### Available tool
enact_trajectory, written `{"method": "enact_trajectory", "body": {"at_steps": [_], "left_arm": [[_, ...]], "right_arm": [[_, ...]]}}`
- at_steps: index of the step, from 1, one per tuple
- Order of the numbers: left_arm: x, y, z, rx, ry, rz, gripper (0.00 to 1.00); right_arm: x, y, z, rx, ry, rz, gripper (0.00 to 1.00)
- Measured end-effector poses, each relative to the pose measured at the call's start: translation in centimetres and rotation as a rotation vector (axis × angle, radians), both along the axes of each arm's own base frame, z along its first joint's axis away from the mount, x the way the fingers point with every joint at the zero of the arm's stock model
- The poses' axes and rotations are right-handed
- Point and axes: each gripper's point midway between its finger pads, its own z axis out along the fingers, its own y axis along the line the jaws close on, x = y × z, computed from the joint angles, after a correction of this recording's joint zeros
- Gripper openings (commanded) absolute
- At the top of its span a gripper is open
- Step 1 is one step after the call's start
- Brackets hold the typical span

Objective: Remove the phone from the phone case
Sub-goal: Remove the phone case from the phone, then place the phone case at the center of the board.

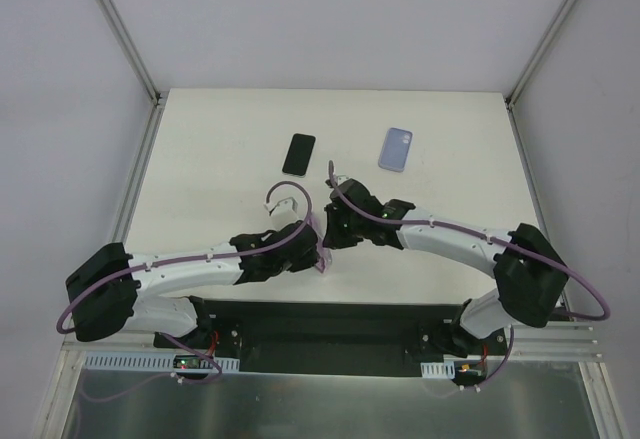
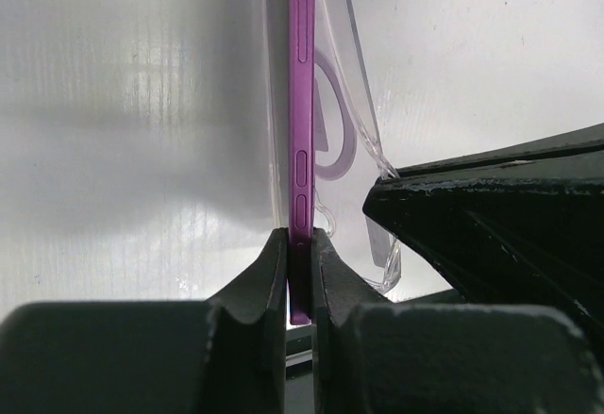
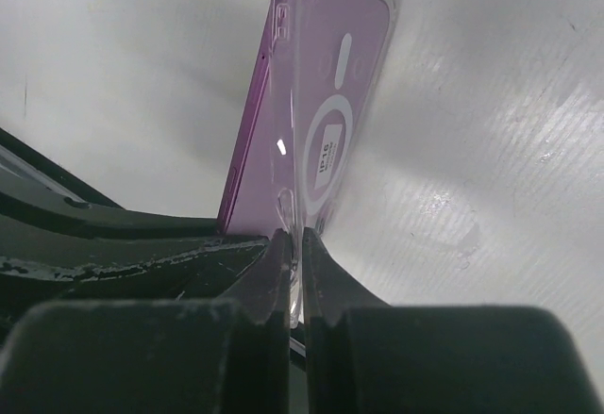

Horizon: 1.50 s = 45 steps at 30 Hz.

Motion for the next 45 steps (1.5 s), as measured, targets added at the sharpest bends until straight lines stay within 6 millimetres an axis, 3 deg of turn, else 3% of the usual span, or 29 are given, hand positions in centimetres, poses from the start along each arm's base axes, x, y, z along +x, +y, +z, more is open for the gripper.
{"method": "enact_trajectory", "body": {"at_steps": [4, 8, 9, 14, 17, 18, 20, 24, 32, 36, 38, 41, 45], "left_arm": [[0.2, 0.1, 0.1, 0.003, -0.007, 0.001, 0.00], [0.2, 0.2, -0.3, 0.019, -0.004, -0.005, 0.00], [0.2, 0.2, -0.4, 0.022, -0.003, -0.006, 0.00], [0.2, 0.2, -0.7, 0.039, -0.003, -0.022, 0.00], [-0.2, 1.0, -1.2, 0.078, 0.011, -0.025, 0.00], [-0.1, 1.1, -1.1, 0.079, 0.011, -0.022, 0.00], [-0.1, 1.2, -1.2, 0.081, 0.012, -0.019, 0.00], [-0.1, 1.2, -1.2, 0.081, 0.012, -0.020, 0.00], [-0.2, 1.6, -0.9, 0.095, 0.005, -0.031, 0.00], [-0.3, 2.2, -0.5, 0.117, -0.007, -0.048, 0.00], [-0.2, 2.5, 0.0, 0.124, -0.023, -0.057, 0.00], [0.2, 2.2, 1.3, 0.120, -0.057, -0.076, 0.00], [1.4, 1.7, 3.3, 0.103, -0.099, -0.087, 0.00]], "right_arm": [[0.3, 0.2, 0.1, -0.024, 0.010, -0.007, 0.04], [0.3, 0.8, -0.4, -0.066, 0.034, -0.002, 0.18], [0.2, 1.0, -0.6, -0.075, 0.040, 0.001, 0.23], [0.4, 0.7, -2.7, -0.163, 0.060, -0.017, 0.26], [1.9, -3.2, -4.9, -0.344, 0.041, -0.100, 0.26], [2.2, -3.7, -5.5, -0.363, 0.057, -0.120, 0.25], [2.6, -3.7, -5.2, -0.381, 0.065, -0.135, 0.25], [3.3, -3.7, -4.6, -0.425, 0.021, -0.141, 0.01], [3.7, -4.6, -4.2, -0.414, 0.001, -0.165, 0.01], [4.5, -8.3, -3.6, -0.423, -0.006, -0.238, 0.01], [4.9, -11.1, -3.3, -0.437, 0.002, -0.293, 0.01], [5.6, -15.1, -2.5, -0.434, 0.017, -0.384, 0.01], [6.9, -18.8, -1.1, -0.384, 0.021, -0.503, 0.01]]}}
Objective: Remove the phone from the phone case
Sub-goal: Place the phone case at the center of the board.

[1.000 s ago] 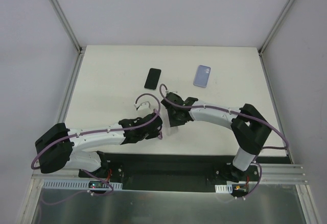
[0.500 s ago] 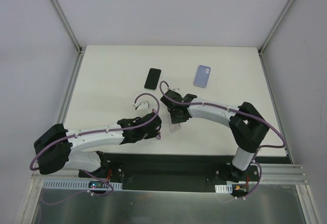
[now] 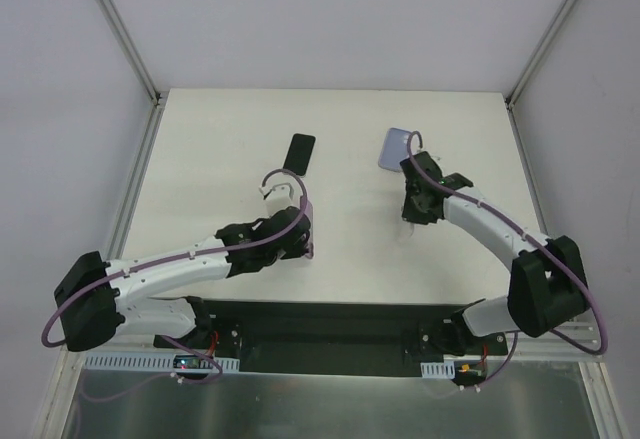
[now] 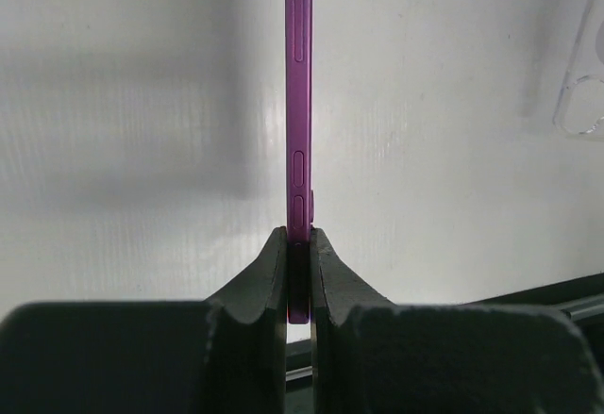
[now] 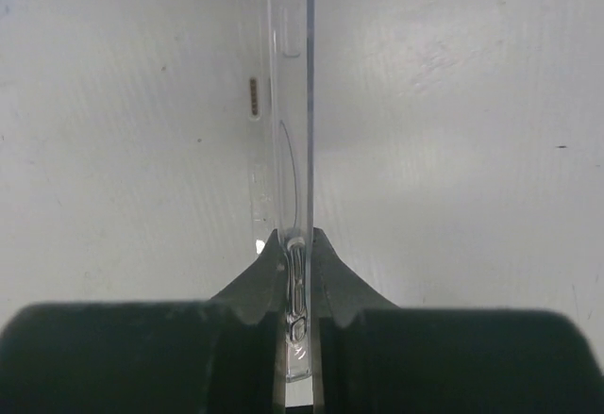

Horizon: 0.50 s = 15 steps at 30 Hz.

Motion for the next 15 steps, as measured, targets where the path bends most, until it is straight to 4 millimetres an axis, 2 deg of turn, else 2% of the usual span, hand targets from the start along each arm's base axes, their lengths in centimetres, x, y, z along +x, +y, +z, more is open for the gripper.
{"method": "enact_trajectory", "body": {"at_steps": [4, 8, 11, 15], "left_arm": [[1.9, 0.8, 1.4, 0.006, -0.033, 0.017, 0.00], [4.5, 1.7, 3.1, 0.050, -0.061, 0.015, 0.00], [7.0, 0.6, 5.1, 0.097, -0.102, -0.019, 0.00], [10.2, -2.5, 7.0, 0.166, -0.136, -0.096, 0.00]], "right_arm": [[1.4, -3.3, 1.2, 0.061, -0.022, -0.109, 0.01], [2.4, -6.1, 1.5, 0.098, -0.014, -0.192, 0.01], [4.1, -7.1, 2.5, 0.133, -0.030, -0.228, 0.01], [6.4, -7.3, 3.4, 0.203, -0.052, -0.249, 0.01]]}}
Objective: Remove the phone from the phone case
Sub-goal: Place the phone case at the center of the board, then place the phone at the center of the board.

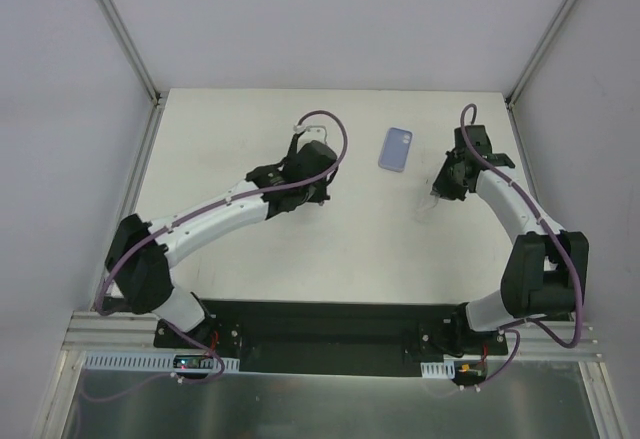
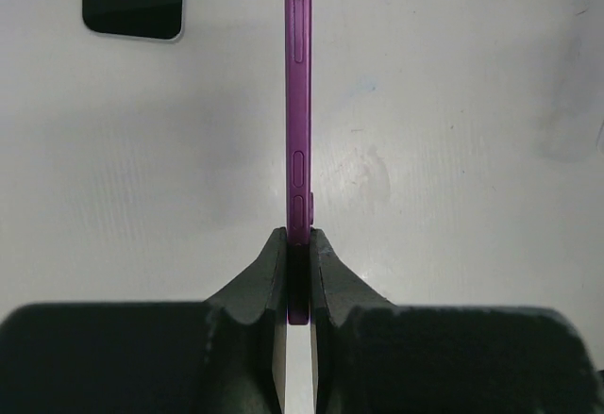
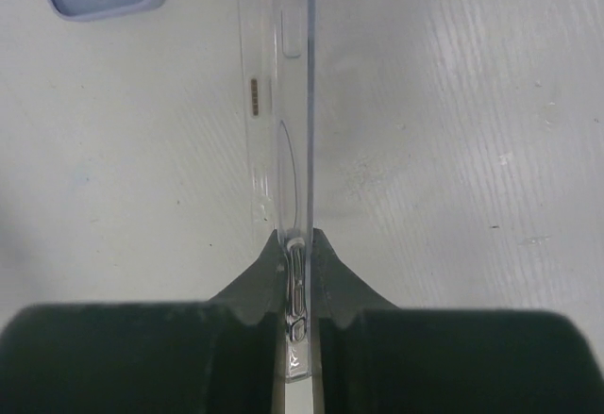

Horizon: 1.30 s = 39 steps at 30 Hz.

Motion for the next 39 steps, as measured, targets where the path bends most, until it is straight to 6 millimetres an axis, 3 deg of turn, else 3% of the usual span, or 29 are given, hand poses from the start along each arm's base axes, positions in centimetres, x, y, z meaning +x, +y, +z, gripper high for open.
{"method": "enact_trajectory", "body": {"at_steps": [4, 7, 10, 11, 14, 18, 24, 33, 37, 39], "left_arm": [[2.4, -2.6, -0.5, 0.066, 0.004, -0.050, 0.00], [3.4, -3.7, -2.2, 0.145, 0.044, -0.081, 0.00], [4.4, -5.0, -3.9, 0.230, 0.062, -0.101, 0.00], [4.6, -5.3, -4.3, 0.254, 0.066, -0.105, 0.00], [4.4, -6.5, -6.0, 0.313, 0.091, -0.130, 0.00], [4.2, -6.9, -7.0, 0.367, 0.108, -0.138, 0.00], [5.6, -7.4, -6.9, 0.430, 0.077, -0.111, 0.00], [6.8, -8.4, -8.8, 0.553, 0.054, -0.123, 0.00], [6.1, -8.9, -10.3, 0.588, 0.077, -0.156, 0.16], [5.7, -9.1, -10.7, 0.599, 0.085, -0.171, 0.34]], "right_arm": [[0.7, -0.6, -0.5, 0.063, 0.006, -0.027, 0.01], [1.1, -1.0, -0.6, 0.103, -0.003, -0.045, 0.11], [1.1, -1.3, -1.1, 0.138, 0.001, -0.066, 0.40], [1.0, -1.3, -1.4, 0.149, 0.008, -0.071, 0.63], [0.4, -1.6, -2.4, 0.162, 0.039, -0.093, 0.80], [-0.5, -2.1, -3.4, 0.147, 0.079, -0.107, 0.84], [-2.0, -2.9, -4.0, 0.103, 0.098, -0.132, 0.87], [-4.1, -4.4, -0.7, 0.035, -0.011, -0.190, 0.89], [-4.7, -4.7, 0.4, 0.025, -0.046, -0.203, 0.89], [-5.0, -4.8, 0.8, 0.021, -0.053, -0.206, 0.89]]}}
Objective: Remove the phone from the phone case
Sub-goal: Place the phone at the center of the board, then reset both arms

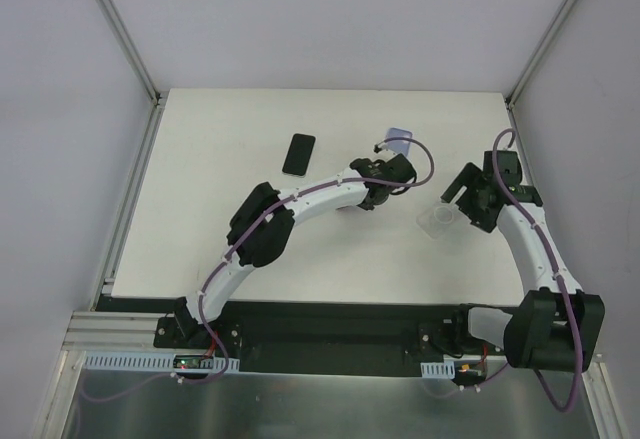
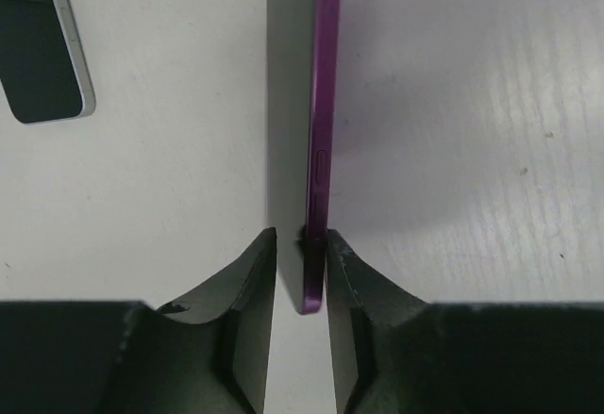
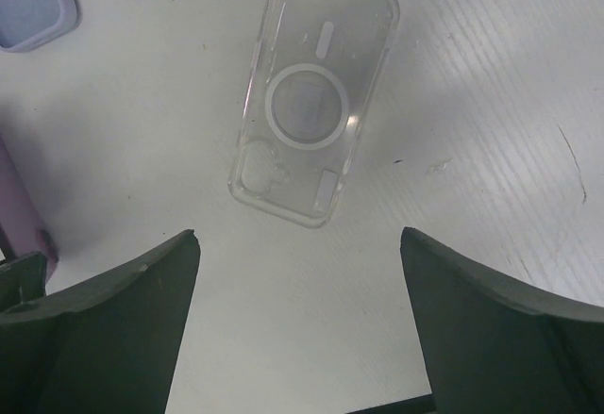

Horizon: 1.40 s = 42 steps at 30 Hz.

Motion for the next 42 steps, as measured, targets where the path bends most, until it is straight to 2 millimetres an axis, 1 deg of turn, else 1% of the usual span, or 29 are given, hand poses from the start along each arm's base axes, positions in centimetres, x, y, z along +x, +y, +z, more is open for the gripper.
{"method": "enact_trajectory", "body": {"at_steps": [1, 2, 4, 5, 7, 8, 11, 13, 16, 19, 22, 24, 25, 27, 29, 30, 32, 34, 37, 42], "left_arm": [[-0.1, -0.1, -0.1, -0.002, 0.009, -0.004, 0.42], [-0.3, -0.2, -0.1, -0.006, 0.019, -0.011, 0.55], [-0.4, -0.6, 0.0, -0.025, 0.031, -0.018, 0.67], [-0.5, -0.7, 0.0, -0.029, 0.035, -0.023, 0.76], [-0.6, -1.0, 0.0, -0.045, 0.046, -0.027, 0.84], [-0.7, -1.2, 0.0, -0.051, 0.052, -0.030, 0.87], [-1.0, -1.5, 0.0, -0.071, 0.070, -0.034, 0.88], [-1.2, -1.7, 0.6, -0.093, 0.079, -0.040, 0.88], [-1.9, -1.6, 2.7, -0.150, 0.084, -0.036, 0.89], [-2.9, -0.4, 6.2, -0.222, 0.072, -0.024, 0.89], [-3.7, 1.8, 10.3, -0.309, 0.035, 0.003, 0.89], [-4.1, 4.1, 12.6, -0.371, 0.006, 0.035, 0.89], [-4.4, 5.4, 13.3, -0.399, -0.001, 0.057, 0.89], [-4.8, 8.4, 13.8, -0.448, -0.012, 0.112, 0.89], [-5.6, 11.6, 13.1, -0.467, -0.007, 0.177, 0.89], [-5.9, 12.9, 12.7, -0.476, -0.005, 0.203, 0.89], [-6.8, 16.0, 11.3, -0.472, 0.004, 0.275, 0.89], [-7.8, 18.2, 10.3, -0.470, 0.008, 0.325, 0.89], [-9.5, 20.6, 9.3, -0.487, 0.010, 0.373, 0.89], [-10.7, 22.4, 9.1, -0.531, -0.007, 0.421, 0.89]], "right_arm": [[-0.1, -0.1, 0.1, -0.002, -0.004, -0.002, 0.89], [-0.2, -0.1, 0.2, -0.003, -0.006, -0.003, 0.89], [-0.5, -0.2, 0.3, -0.008, -0.004, -0.006, 0.89], [-0.7, -0.2, 0.3, -0.009, -0.003, -0.006, 0.89], [-0.9, -0.3, 0.4, -0.012, -0.002, -0.008, 0.90], [-1.1, -0.3, 0.4, -0.013, 0.001, -0.009, 0.90], [-1.5, -0.5, 0.3, -0.019, 0.011, -0.010, 0.93], [-1.7, -0.5, 0.5, -0.023, 0.010, -0.008, 0.95], [-2.3, -0.7, 1.0, -0.041, 0.006, 0.001, 0.96], [-2.7, -0.9, 2.1, -0.059, -0.006, 0.011, 0.96], [-2.7, -1.0, 3.3, -0.067, -0.041, 0.017, 0.96], [-2.8, -1.0, 4.0, -0.069, -0.063, 0.019, 0.96], [-2.9, -1.0, 4.1, -0.069, -0.067, 0.019, 0.96], [-3.1, -1.0, 4.3, -0.070, -0.072, 0.020, 0.96], [-3.2, -0.9, 4.3, -0.070, -0.069, 0.020, 0.96], [-3.2, -0.9, 4.3, -0.070, -0.067, 0.021, 0.96], [-3.2, -0.9, 4.3, -0.070, -0.067, 0.022, 0.96], [-3.2, -0.9, 4.3, -0.070, -0.068, 0.024, 0.96], [-3.2, -0.8, 4.1, -0.069, -0.066, 0.026, 0.96], [-3.4, -0.6, 3.7, -0.066, -0.055, 0.035, 0.96]]}}
